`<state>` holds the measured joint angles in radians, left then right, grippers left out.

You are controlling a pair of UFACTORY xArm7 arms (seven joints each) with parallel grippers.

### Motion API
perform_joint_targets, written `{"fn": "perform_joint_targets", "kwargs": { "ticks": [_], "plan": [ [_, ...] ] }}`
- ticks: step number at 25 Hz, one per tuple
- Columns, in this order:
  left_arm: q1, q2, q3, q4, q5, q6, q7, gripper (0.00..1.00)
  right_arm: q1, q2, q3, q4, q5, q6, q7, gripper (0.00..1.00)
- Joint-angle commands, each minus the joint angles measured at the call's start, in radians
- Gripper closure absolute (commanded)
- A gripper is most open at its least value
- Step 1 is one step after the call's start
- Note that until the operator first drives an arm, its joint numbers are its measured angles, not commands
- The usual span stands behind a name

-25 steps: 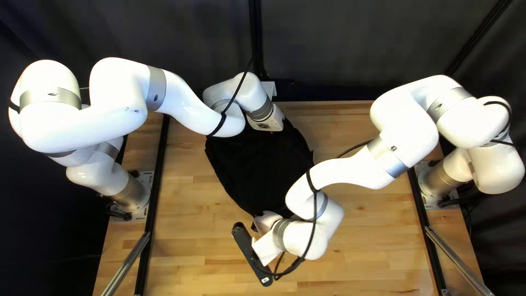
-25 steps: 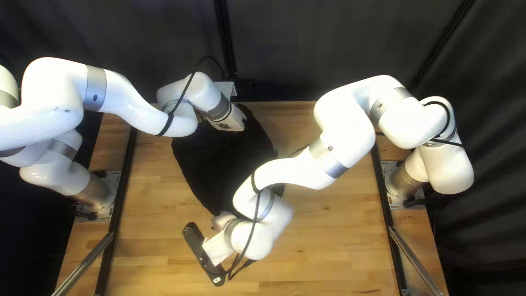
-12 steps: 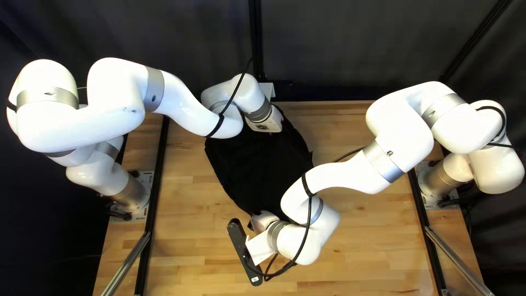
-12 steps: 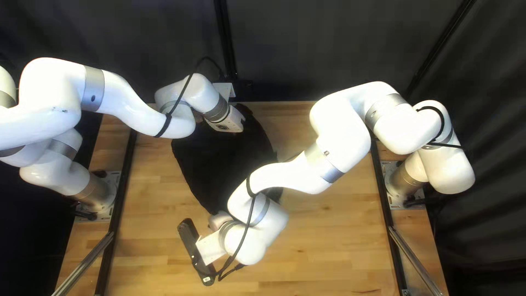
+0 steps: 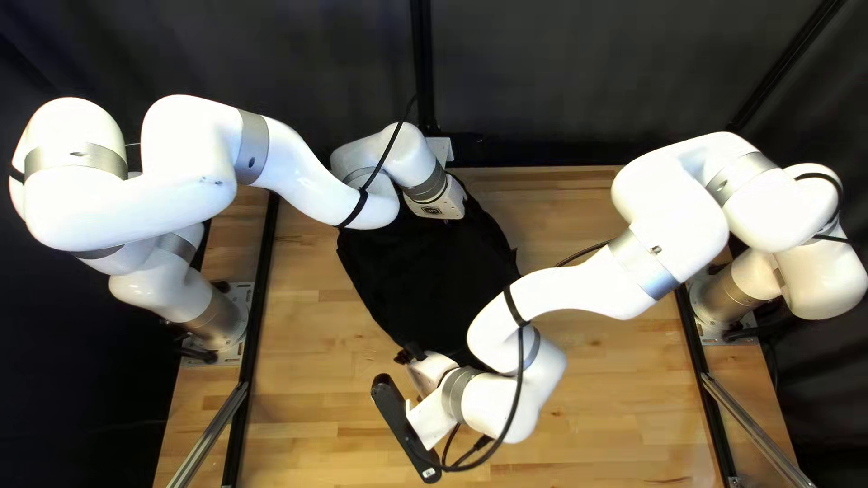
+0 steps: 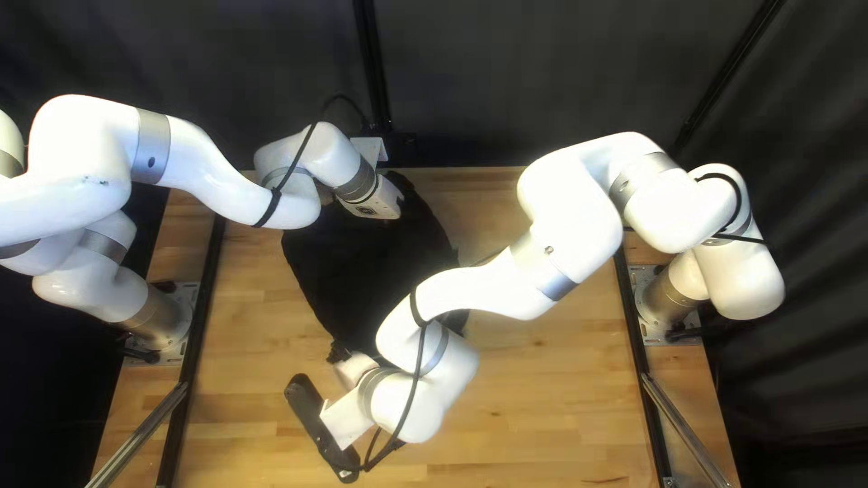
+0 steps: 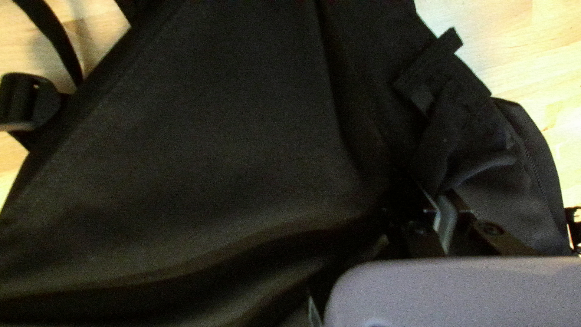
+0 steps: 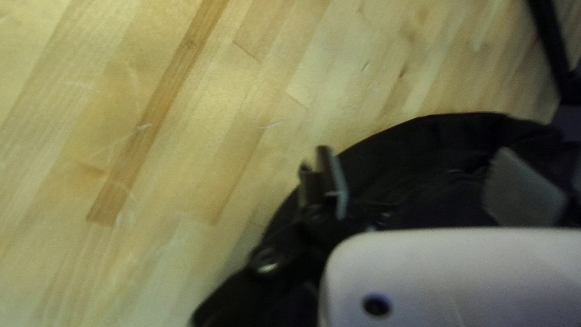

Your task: Remove a lunch box from a kids backpack

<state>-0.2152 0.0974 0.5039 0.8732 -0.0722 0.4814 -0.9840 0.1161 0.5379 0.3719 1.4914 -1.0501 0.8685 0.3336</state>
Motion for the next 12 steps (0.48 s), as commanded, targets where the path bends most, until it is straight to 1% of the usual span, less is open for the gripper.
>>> {"fn": "perform_joint_targets", "kwargs": {
  "ticks": [1,4,8,10,12],
  "plan": [
    [0.001,-0.002,0.001,-0.008,0.001,-0.008,0.003,1.00,-0.008,-0.095,0.025,-0.068,0.038,0.049,-0.069,0.00],
    [0.001,-0.009,0.002,-0.009,0.006,-0.004,0.004,1.00,-0.019,-0.201,0.040,-0.157,0.081,0.089,-0.105,0.00],
    [-0.002,-0.025,0.005,-0.006,0.030,0.011,-0.011,1.00,-0.024,-0.285,0.052,-0.228,0.132,0.132,-0.134,0.00],
    [-0.008,-0.047,0.004,0.000,0.058,0.032,-0.033,1.00,-0.025,-0.328,0.057,-0.272,0.156,0.154,-0.132,0.00],
    [-0.010,-0.062,0.002,0.005,0.072,0.050,-0.037,1.00,-0.025,-0.381,0.062,-0.332,0.180,0.171,-0.121,0.00]
  ]
}}
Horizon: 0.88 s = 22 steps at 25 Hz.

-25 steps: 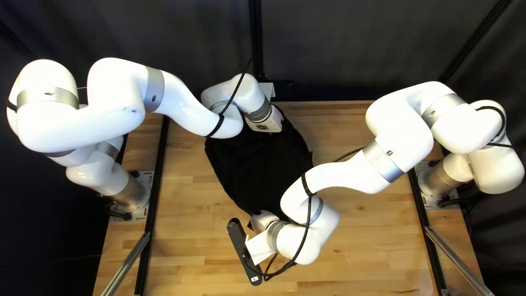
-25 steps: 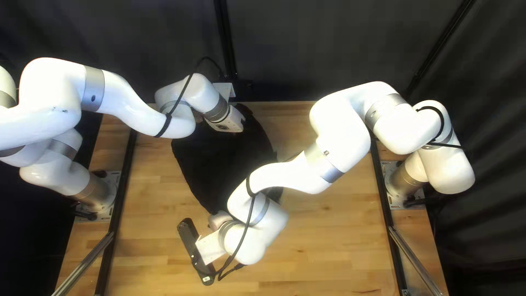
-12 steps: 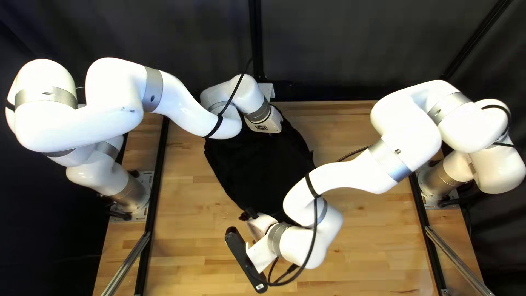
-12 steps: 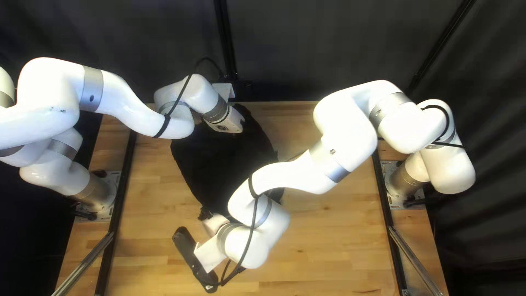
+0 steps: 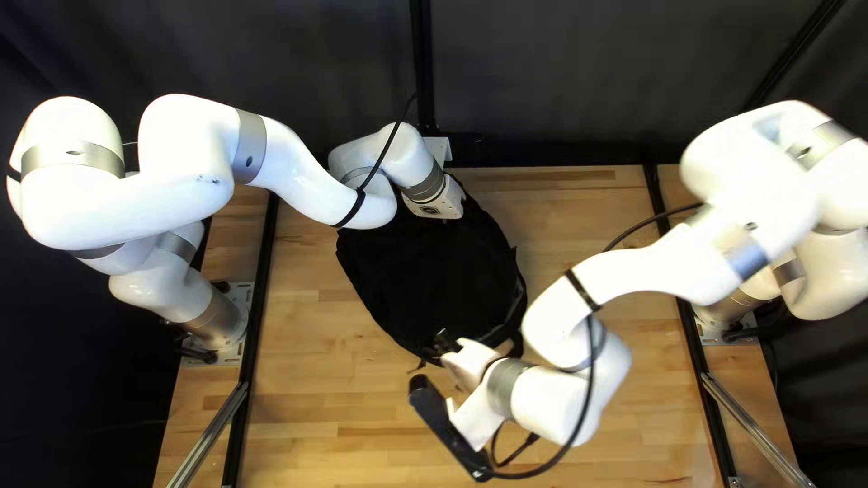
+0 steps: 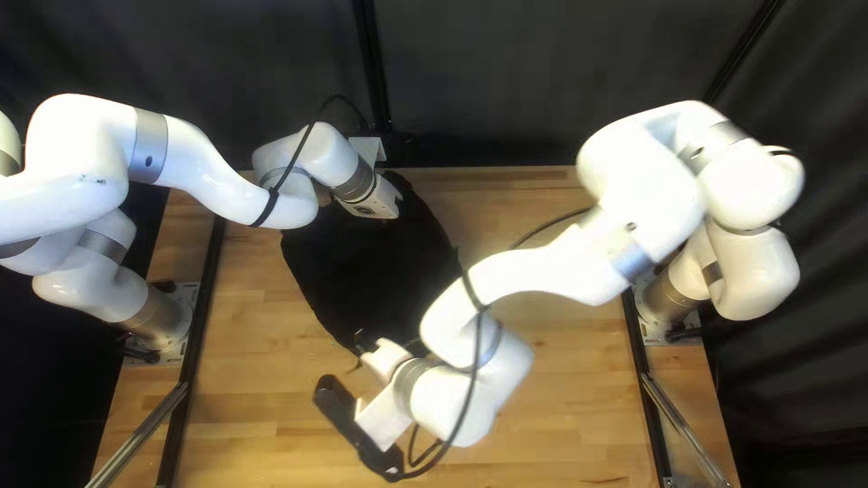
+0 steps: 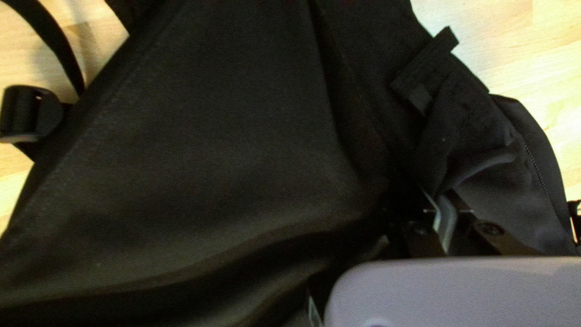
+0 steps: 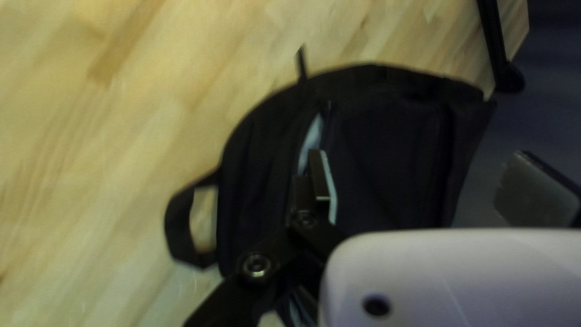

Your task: Remove a lunch box from a kids backpack

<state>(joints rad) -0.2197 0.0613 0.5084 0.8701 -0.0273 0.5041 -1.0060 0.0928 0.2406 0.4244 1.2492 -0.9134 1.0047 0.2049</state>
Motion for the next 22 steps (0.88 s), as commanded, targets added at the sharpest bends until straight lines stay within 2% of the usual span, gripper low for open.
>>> {"fn": "perform_joint_targets", "kwargs": {
  "ticks": [1,2,4,5,6,7,12,16,22],
  "plan": [
    [-0.006,-0.028,-0.002,0.008,0.027,0.029,-0.012,1.00,-0.001,-0.098,0.011,-0.106,0.052,0.046,0.011,0.00],
    [-0.004,-0.032,-0.001,0.004,0.024,0.027,-0.004,1.00,-0.002,-0.115,0.011,-0.126,0.060,0.050,0.013,0.00],
    [-0.003,-0.038,0.001,-0.006,0.031,0.022,-0.003,0.85,-0.007,-0.147,0.010,-0.165,0.073,0.047,0.010,0.00],
    [-0.004,-0.039,0.001,-0.007,0.041,0.021,-0.012,0.60,-0.013,-0.171,0.005,-0.195,0.084,0.041,0.003,0.00],
    [-0.005,-0.039,0.000,-0.005,0.048,0.022,-0.017,0.07,-0.016,-0.180,0.003,-0.206,0.088,0.040,-0.004,0.00],
    [-0.007,-0.043,-0.001,0.002,0.064,0.032,-0.031,0.00,-0.022,-0.191,-0.002,-0.220,0.093,0.034,-0.017,0.00],
    [-0.012,-0.061,-0.007,0.035,0.121,0.093,-0.060,0.00,-0.046,-0.221,-0.022,-0.262,0.113,0.021,-0.112,0.00],
    [-0.018,-0.101,-0.023,0.048,0.183,0.153,-0.104,0.00,-0.067,-0.315,-0.053,-0.344,0.153,-0.014,-0.216,0.00],
    [-0.037,-0.200,-0.084,0.042,0.286,0.269,-0.206,0.00,-0.093,-0.340,-0.094,-0.399,0.184,-0.044,-0.312,0.00]
  ]
}}
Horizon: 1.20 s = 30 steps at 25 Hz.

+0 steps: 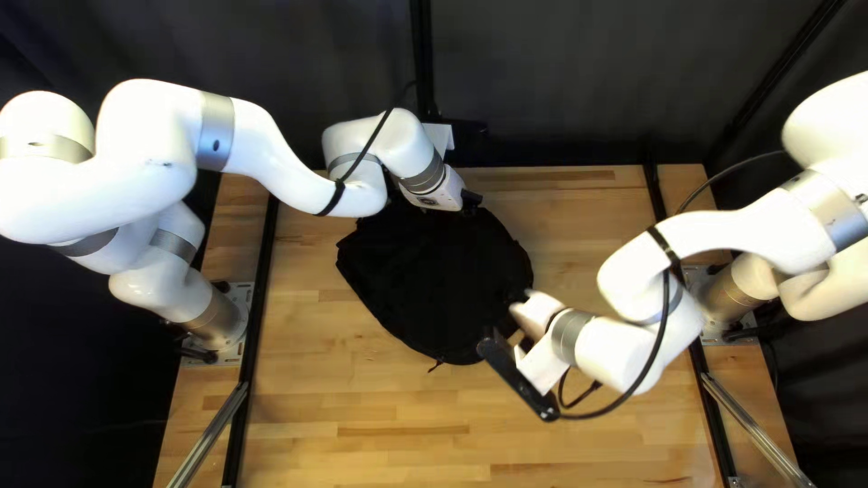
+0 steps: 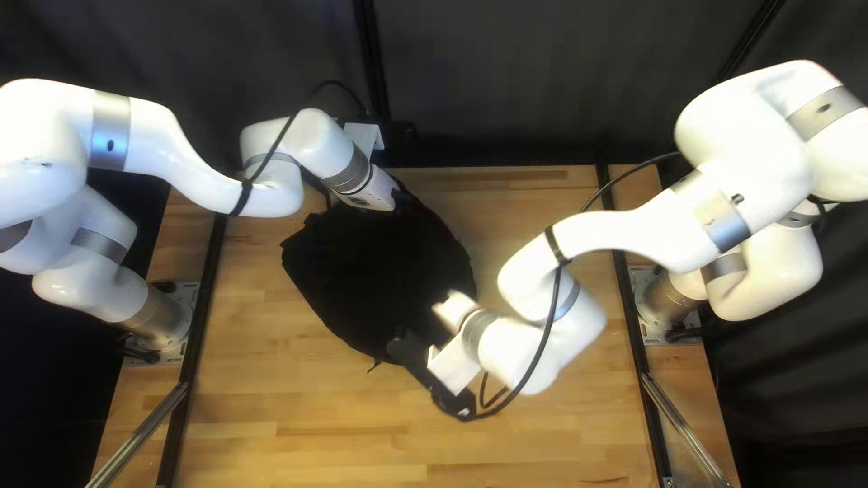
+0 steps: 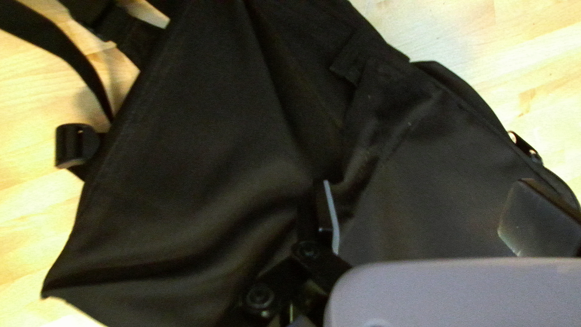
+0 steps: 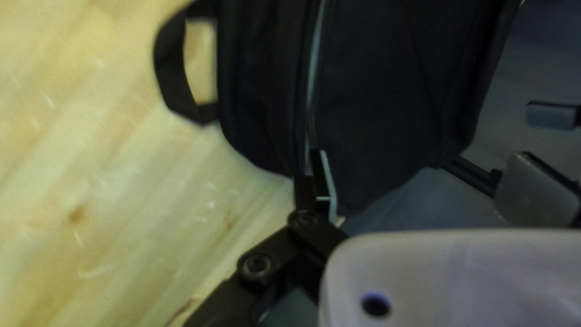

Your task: Remove a lunch box from a kids backpack

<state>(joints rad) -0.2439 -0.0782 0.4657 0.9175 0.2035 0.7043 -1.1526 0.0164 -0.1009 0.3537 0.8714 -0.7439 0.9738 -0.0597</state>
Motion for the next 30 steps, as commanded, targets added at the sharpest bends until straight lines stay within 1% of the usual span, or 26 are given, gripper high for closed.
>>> {"fn": "perform_joint_targets", "kwargs": {
  "ticks": [1,5,9,12,13,18,19,20,21,22,23,24,25,26,27,28,30],
  "plan": [
    [-0.016,-0.078,-0.055,-0.007,0.069,0.090,-0.076,0.00,-0.020,0.008,-0.027,-0.023,0.017,-0.011,-0.058,0.00],
    [-0.031,-0.148,-0.116,-0.021,0.113,0.181,-0.148,0.00,-0.038,0.018,-0.050,-0.061,0.024,-0.038,-0.097,0.00],
    [-0.051,-0.189,-0.172,-0.038,0.128,0.236,-0.208,0.00,-0.049,0.032,-0.063,-0.085,0.035,-0.049,-0.112,0.00],
    [-0.073,-0.207,-0.217,-0.033,0.128,0.297,-0.249,0.00,-0.053,0.059,-0.067,-0.072,0.035,-0.040,-0.118,0.00],
    [-0.080,-0.211,-0.235,-0.028,0.128,0.326,-0.266,0.00,-0.052,0.078,-0.065,-0.054,0.031,-0.022,-0.116,0.00],
    [-0.106,-0.247,-0.305,-0.049,0.126,0.422,-0.354,0.00,-0.051,0.128,-0.064,-0.002,0.018,0.018,-0.134,0.00],
    [-0.111,-0.255,-0.315,-0.059,0.123,0.430,-0.369,0.00,-0.051,0.135,-0.065,0.005,0.016,0.023,-0.138,0.04],
    [-0.118,-0.267,-0.330,-0.075,0.118,0.443,-0.392,0.00,-0.051,0.138,-0.065,0.010,0.015,0.026,-0.140,0.14],
    [-0.123,-0.281,-0.341,-0.090,0.112,0.451,-0.409,0.00,-0.052,0.144,-0.065,0.018,0.014,0.030,-0.145,0.19],
    [-0.125,-0.287,-0.346,-0.096,0.110,0.456,-0.418,0.00,-0.052,0.148,-0.065,0.024,0.014,0.034,-0.148,0.28],
    [-0.130,-0.305,-0.359,-0.112,0.104,0.470,-0.437,0.00,-0.052,0.153,-0.066,0.035,0.013,0.038,-0.153,0.30],
    [-0.132,-0.315,-0.365,-0.118,0.101,0.479,-0.447,0.00,-0.053,0.155,-0.066,0.038,0.011,0.038,-0.155,0.36],
    [-0.136,-0.330,-0.375,-0.125,0.095,0.496,-0.460,0.00,-0.053,0.157,-0.067,0.041,0.010,0.037,-0.156,0.66],
    [-0.138,-0.339,-0.381,-0.125,0.092,0.509,-0.469,0.00,-0.055,0.160,-0.068,0.043,0.008,0.032,-0.158,0.79],
    [-0.139,-0.345,-0.385,-0.124,0.090,0.521,-0.474,0.00,-0.055,0.162,-0.069,0.041,0.006,0.028,-0.156,0.82],
    [-0.141,-0.350,-0.391,-0.117,0.086,0.540,-0.480,0.00,-0.057,0.163,-0.071,0.035,0.004,0.020,-0.155,0.95],
    [-0.143,-0.357,-0.399,-0.106,0.082,0.569,-0.487,0.00,-0.059,0.163,-0.073,0.026,0.001,0.010,-0.151,0.96]
  ]
}}
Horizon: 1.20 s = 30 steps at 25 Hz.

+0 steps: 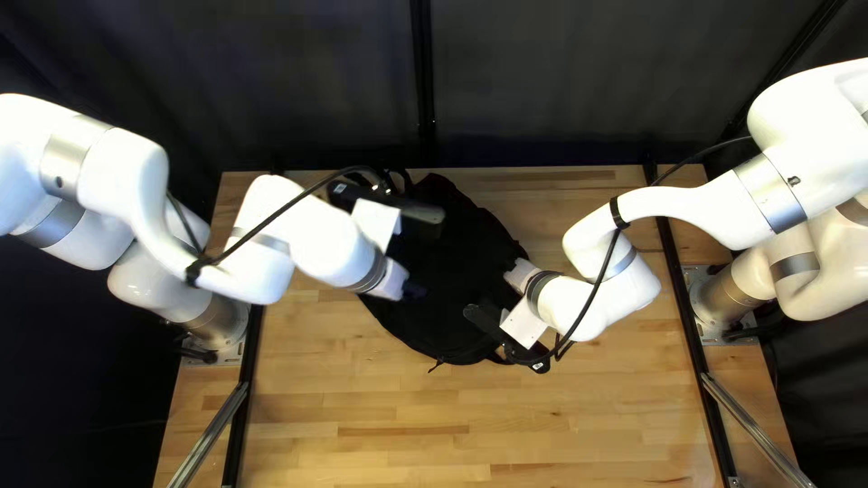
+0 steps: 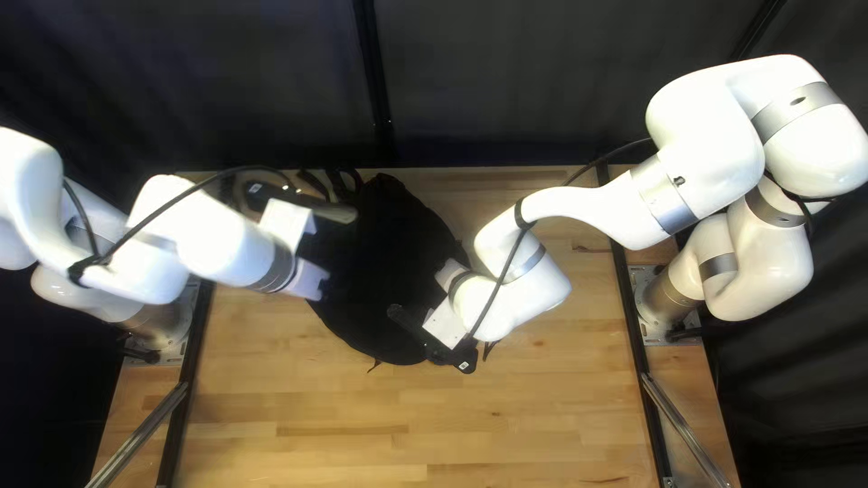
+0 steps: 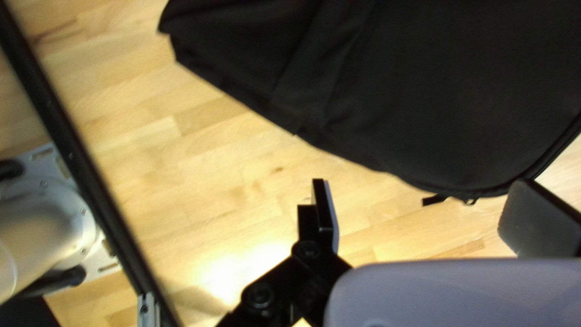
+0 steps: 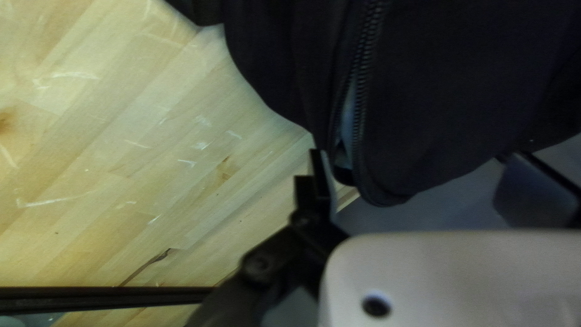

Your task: Remove a lunch box from a kids backpack

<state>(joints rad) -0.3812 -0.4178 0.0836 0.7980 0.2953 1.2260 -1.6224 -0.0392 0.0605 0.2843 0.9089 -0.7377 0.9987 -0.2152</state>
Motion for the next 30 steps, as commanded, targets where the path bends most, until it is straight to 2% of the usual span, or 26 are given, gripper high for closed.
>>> {"fn": "perform_joint_targets", "kwargs": {
  "ticks": [1,7,12,19,27,30],
  "plan": [
    [-0.006,-0.022,-0.020,0.020,-0.011,0.062,-0.020,0.00,-0.004,0.000,-0.004,-0.017,-0.006,-0.019,0.007,0.96],
    [-0.012,-0.064,-0.049,0.041,-0.030,0.163,-0.052,0.00,-0.002,-0.037,-0.002,-0.042,-0.003,-0.012,0.021,1.00],
    [-0.011,-0.068,-0.054,0.042,-0.035,0.180,-0.065,0.00,0.001,-0.019,0.000,0.018,-0.003,0.031,0.016,1.00],
    [-0.018,-0.036,-0.068,-0.025,-0.009,0.093,-0.088,0.00,-0.010,-0.017,-0.011,0.083,-0.013,0.041,0.018,1.00],
    [-0.041,-0.044,-0.118,-0.113,0.013,0.051,-0.143,0.00,-0.053,-0.064,-0.053,0.053,-0.013,-0.056,0.000,1.00],
    [-0.047,0.000,-0.134,-0.117,0.031,0.022,-0.157,0.00,-0.067,-0.062,-0.067,0.067,-0.007,-0.090,-0.014,1.00]
  ]
}}
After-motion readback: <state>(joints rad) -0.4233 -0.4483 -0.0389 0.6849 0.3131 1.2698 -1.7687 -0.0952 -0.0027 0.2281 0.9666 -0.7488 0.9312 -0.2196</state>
